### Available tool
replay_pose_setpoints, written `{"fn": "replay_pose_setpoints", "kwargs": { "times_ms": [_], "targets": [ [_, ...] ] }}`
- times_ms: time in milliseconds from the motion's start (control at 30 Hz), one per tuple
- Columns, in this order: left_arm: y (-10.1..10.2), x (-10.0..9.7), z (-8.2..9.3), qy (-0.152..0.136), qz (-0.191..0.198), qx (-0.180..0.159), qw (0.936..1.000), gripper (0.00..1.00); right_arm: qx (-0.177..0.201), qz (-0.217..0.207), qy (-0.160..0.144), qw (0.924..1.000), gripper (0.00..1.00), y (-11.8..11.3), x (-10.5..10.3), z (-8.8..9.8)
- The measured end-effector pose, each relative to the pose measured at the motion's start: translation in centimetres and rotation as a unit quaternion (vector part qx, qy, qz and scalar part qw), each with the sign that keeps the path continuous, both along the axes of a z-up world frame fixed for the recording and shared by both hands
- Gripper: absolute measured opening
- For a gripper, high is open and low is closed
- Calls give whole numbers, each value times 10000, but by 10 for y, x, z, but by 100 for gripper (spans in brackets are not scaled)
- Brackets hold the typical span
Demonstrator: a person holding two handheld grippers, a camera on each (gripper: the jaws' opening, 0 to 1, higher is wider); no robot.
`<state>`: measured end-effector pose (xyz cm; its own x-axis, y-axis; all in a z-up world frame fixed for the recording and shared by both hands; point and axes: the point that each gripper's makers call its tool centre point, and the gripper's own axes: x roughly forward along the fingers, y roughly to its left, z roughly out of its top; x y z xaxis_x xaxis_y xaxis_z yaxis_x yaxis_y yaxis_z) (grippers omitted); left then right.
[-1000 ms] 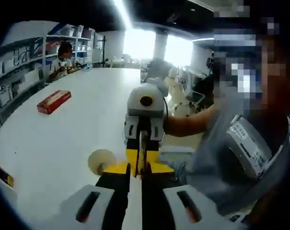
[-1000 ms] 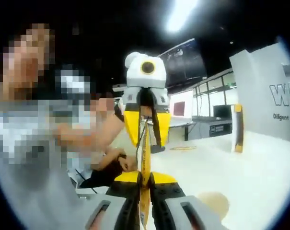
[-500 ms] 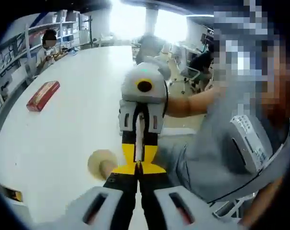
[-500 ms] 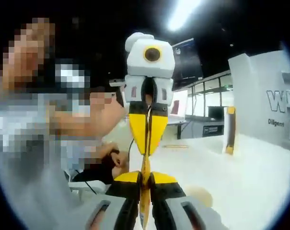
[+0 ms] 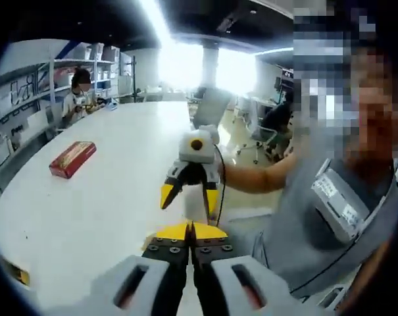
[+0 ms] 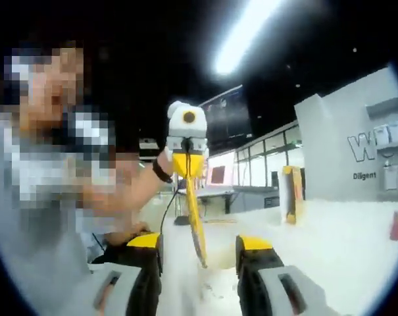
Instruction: Tear open the coffee pouch, take out the coffee, and pour the coffee from the pouch into the cup
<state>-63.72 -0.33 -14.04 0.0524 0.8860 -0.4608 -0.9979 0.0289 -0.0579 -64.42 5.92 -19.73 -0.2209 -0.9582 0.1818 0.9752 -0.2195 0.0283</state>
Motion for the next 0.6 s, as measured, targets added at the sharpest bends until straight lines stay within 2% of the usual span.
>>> {"fn": "replay_pose_setpoints", "kwargs": {
  "times_ms": [67,133,167,200,233,267,300,367,433,467,500,600],
  "targets": [
    [5,2,6,-31,-77,447,9990,3,-398,-36,94,9992,45,4,-1,8],
    [8,3,11,-207,-154,996,9947,3,-694,-44,29,9976,43,6,-4,11],
    [8,1,11,-388,-105,1237,9915,3,-827,-32,-34,9966,40,6,-4,12],
    [8,0,9,-344,-124,1419,9892,3,-879,-4,-74,9961,35,5,-4,12],
    [8,-4,6,-499,-66,1531,9869,3,-1026,77,-105,9946,31,5,-2,16],
    [6,-8,1,-523,1,1555,9865,3,-1177,133,-144,9929,28,4,-1,20],
    [6,-13,-1,-436,57,1729,9840,3,-1232,130,-163,9922,28,3,-3,20],
    [1,-18,-5,-734,141,1991,9771,3,-1239,111,-170,9921,26,-1,-5,18],
    [-2,-25,-4,-784,191,2298,9699,3,-1266,88,-179,9917,26,-4,-9,15],
    [-4,-27,-8,-1015,170,2374,9660,3,-1261,86,-211,9918,25,-6,-10,13],
    [-4,-30,-11,-961,205,2419,9653,3,-1264,82,-232,9917,25,-7,-11,11],
    [-2,-34,-18,-1077,221,2486,9624,3,-1319,76,-316,9907,25,-8,-14,8]
  ]
}}
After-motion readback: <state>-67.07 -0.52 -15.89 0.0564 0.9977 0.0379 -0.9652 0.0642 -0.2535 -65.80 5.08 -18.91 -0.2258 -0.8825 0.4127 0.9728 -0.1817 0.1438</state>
